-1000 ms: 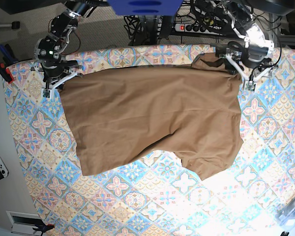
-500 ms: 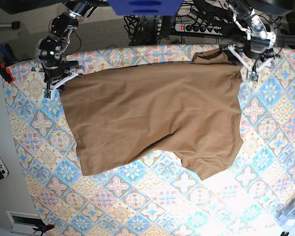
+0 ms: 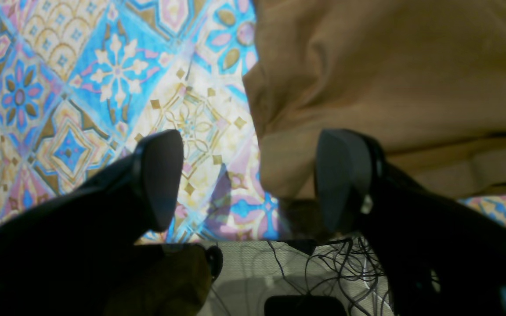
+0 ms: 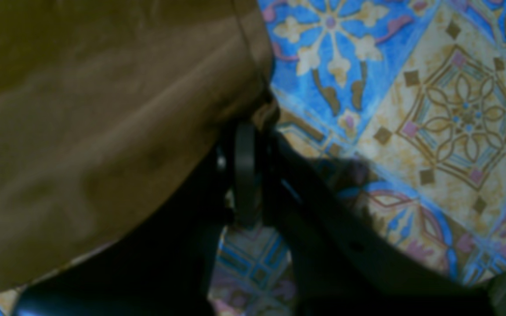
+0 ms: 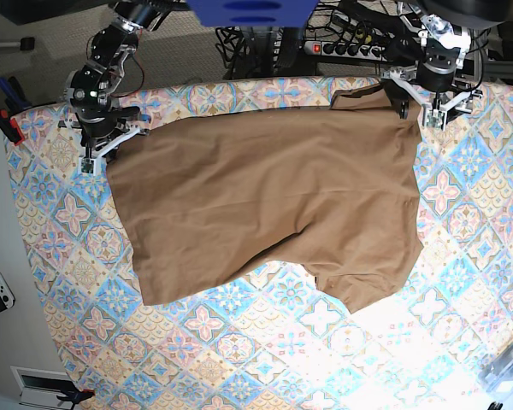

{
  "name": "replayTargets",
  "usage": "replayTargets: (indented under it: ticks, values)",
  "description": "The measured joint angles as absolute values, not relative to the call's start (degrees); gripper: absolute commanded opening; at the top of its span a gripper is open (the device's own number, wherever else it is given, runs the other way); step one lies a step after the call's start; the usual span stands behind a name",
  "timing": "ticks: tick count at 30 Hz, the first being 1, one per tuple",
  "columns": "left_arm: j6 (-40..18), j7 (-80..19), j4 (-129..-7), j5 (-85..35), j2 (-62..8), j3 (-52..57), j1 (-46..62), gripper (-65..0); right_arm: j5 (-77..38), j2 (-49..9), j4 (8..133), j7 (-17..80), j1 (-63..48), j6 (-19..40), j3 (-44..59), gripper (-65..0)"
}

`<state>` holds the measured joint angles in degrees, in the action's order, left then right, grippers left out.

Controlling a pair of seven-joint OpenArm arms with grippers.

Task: Layout the t-shirt on the table in an organized manner, then fold the t-shirt properly
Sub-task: 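Hold the shirt with both grippers and stretch it taut between them, then lift the shirt edge with both grippers and pull it across the table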

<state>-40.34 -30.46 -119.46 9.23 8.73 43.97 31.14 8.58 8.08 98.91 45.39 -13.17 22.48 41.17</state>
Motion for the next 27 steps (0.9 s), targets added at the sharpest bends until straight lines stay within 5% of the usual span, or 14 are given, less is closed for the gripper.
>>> replayTargets:
  ticks: [27]
  values:
    - [-40.3,-30.2,-115.9,0.9,8.8,42.6,37.7,-21.0,8.6,7.9,98.9,45.4,-13.2,22.3,37.8,-65.0]
